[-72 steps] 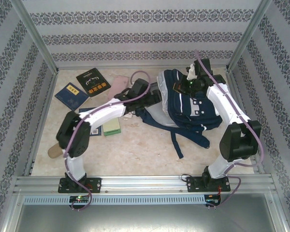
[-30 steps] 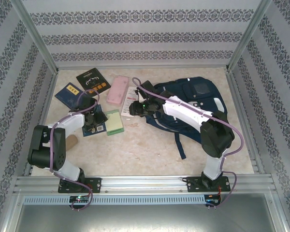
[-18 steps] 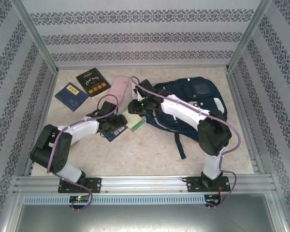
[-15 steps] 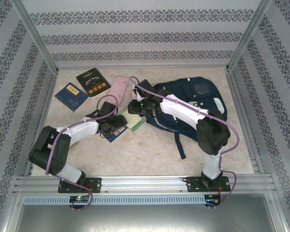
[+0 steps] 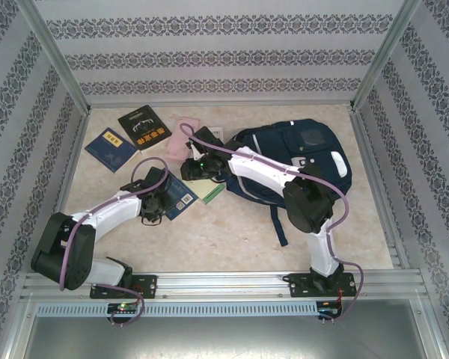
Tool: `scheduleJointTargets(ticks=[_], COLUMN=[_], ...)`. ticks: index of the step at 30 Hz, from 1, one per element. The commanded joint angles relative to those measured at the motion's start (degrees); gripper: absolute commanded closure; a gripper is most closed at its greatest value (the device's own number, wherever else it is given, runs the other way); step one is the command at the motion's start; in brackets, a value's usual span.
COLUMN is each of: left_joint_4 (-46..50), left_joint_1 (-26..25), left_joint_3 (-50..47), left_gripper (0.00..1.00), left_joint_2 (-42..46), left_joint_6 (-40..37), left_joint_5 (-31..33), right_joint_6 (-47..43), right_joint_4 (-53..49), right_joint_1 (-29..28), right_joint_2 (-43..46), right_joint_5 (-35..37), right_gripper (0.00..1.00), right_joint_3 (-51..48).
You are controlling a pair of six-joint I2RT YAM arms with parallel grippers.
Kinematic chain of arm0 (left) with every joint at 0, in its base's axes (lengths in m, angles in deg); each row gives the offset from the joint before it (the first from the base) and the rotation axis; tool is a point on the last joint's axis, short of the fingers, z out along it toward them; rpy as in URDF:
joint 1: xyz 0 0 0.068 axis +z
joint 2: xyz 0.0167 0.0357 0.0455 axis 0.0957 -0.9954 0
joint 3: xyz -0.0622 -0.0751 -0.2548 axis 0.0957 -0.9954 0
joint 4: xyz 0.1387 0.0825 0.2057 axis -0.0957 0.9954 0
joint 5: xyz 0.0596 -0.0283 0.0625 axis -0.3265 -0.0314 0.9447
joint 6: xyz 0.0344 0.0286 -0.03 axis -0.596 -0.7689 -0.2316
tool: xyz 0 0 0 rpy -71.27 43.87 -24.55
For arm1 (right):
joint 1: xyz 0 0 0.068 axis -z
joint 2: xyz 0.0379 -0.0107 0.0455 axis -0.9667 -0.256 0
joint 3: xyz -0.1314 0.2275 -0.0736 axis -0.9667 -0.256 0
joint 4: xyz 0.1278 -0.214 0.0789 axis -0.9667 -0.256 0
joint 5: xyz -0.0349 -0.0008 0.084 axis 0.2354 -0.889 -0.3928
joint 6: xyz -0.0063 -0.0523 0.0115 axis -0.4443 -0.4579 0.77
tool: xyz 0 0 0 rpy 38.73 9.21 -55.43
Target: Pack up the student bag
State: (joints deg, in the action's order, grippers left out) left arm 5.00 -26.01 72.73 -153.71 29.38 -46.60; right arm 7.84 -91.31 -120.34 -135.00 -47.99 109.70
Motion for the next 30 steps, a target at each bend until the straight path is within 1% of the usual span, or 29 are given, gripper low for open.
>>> scheduleJointTargets(ticks=[1, 5, 9, 11, 15, 16, 19, 21, 23, 25, 28, 30], left_joint_4=[1.7, 2.5, 7.2, 10.1, 13.7, 13.9, 10.7, 8.5, 7.3, 5.3, 1.2, -0.5], left_joint_1=[0.4, 0.6, 1.9, 2.8, 4.1, 4.4, 4.5, 4.6, 5.1, 6.8, 10.7, 11.8], left_joint_3=[-0.8, -0.7, 0.0, 0.5, 0.3, 0.0, -1.1, -1.6, -1.1, -1.0, -1.7, -1.8], left_gripper=[0.52, 0.56, 0.67, 0.71, 0.73, 0.72, 0.65, 0.61, 0.6, 0.56, 0.55, 0.53], left_joint_2=[-0.8, -3.5, -4.6, -4.1, -1.3, -0.4, 2.3, 4.4, 5.9, 6.5, 6.4, 5.8], left_joint_6=[2.4, 1.8, 1.6, 1.3, 1.0, 0.9, -1.2, -2.8, -5.3, -7.8, -10.0, -11.1], left_joint_5=[1.5, 2.7, 4.6, 6.1, 8.8, 9.1, 7.1, 6.1, 5.4, 1.9, -3.9, -5.1], right_joint_6=[-1.2, -1.5, -2.6, -2.7, -2.4, -2.1, -1.3, -0.8, -0.3, 0.2, 0.5, 0.4], right_joint_4=[-0.9, -1.2, -2.2, -3.1, -3.4, -3.4, -3.5, -3.7, -3.6, -3.3, -3.2, -3.2], right_joint_1=[-0.8, -1.6, -2.6, -3.0, -3.4, -3.4, -3.4, -3.4, -3.4, -3.3, -3.2, -3.2], right_joint_2=[-2.0, -4.2, -6.6, -8.1, -10.5, -11.2, -13.8, -15.1, -15.9, -16.6, -17.6, -18.0], right_joint_5=[-1.4, -2.7, -4.5, -5.8, -7.3, -7.7, -9.7, -9.1, -7.5, -7.0, -5.2, -4.0], right_gripper=[0.59, 0.59, 0.59, 0.61, 0.61, 0.62, 0.62, 0.62, 0.62, 0.62, 0.62, 0.62], right_joint_3=[3.2, 5.4, 7.9, 9.3, 10.3, 10.4, 11.8, 12.4, 12.6, 12.5, 12.7, 12.8])
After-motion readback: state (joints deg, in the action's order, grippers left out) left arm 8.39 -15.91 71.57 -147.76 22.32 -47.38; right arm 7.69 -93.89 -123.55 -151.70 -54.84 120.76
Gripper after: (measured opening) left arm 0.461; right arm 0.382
